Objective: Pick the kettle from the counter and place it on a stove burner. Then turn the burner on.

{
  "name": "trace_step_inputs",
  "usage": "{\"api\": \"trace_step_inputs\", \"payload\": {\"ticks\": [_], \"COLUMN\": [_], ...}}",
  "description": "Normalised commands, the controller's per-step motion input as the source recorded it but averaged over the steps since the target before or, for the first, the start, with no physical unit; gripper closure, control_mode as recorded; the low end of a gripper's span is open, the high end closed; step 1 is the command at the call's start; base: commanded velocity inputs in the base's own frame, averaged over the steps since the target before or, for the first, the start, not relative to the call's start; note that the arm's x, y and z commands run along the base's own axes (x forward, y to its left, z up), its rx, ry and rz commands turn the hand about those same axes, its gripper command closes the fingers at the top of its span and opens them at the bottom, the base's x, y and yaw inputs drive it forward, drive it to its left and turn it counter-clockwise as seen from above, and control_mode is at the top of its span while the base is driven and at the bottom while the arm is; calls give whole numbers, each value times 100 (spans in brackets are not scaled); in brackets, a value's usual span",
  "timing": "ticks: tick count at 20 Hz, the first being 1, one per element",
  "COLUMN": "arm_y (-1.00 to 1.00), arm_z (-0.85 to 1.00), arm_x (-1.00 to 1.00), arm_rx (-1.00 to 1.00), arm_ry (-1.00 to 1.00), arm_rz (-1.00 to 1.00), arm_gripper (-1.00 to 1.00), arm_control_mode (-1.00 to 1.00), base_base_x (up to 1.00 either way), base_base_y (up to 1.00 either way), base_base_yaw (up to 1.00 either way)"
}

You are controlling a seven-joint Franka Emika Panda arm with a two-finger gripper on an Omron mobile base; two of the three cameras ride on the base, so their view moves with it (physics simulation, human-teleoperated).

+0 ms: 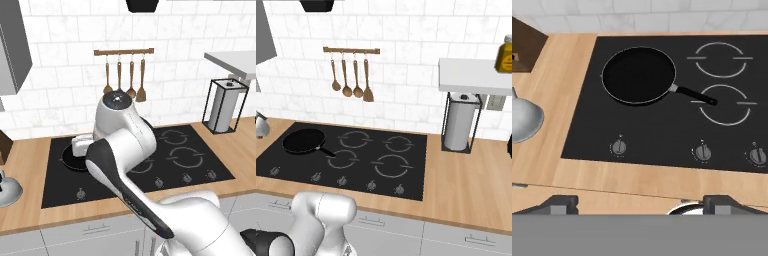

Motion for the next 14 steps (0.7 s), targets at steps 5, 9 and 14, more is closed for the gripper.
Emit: {"api": "trace_step_inputs", "payload": {"ticks": [5, 9, 14], "arm_y": [100, 100, 100], "arm_z": [-5, -37, -51], "arm_x": [-8, 0, 6], "arm_rx": [0, 1, 4], "arm_ry": [-4, -2, -3], "arm_rz": [0, 0, 0], "arm_gripper": [-100, -100, -100], "arm_control_mode": [-100, -100, -100], "base_base_x": [0, 0, 0], "base_base_y": [0, 0, 0], "base_base_yaw": [0, 0, 0]}}
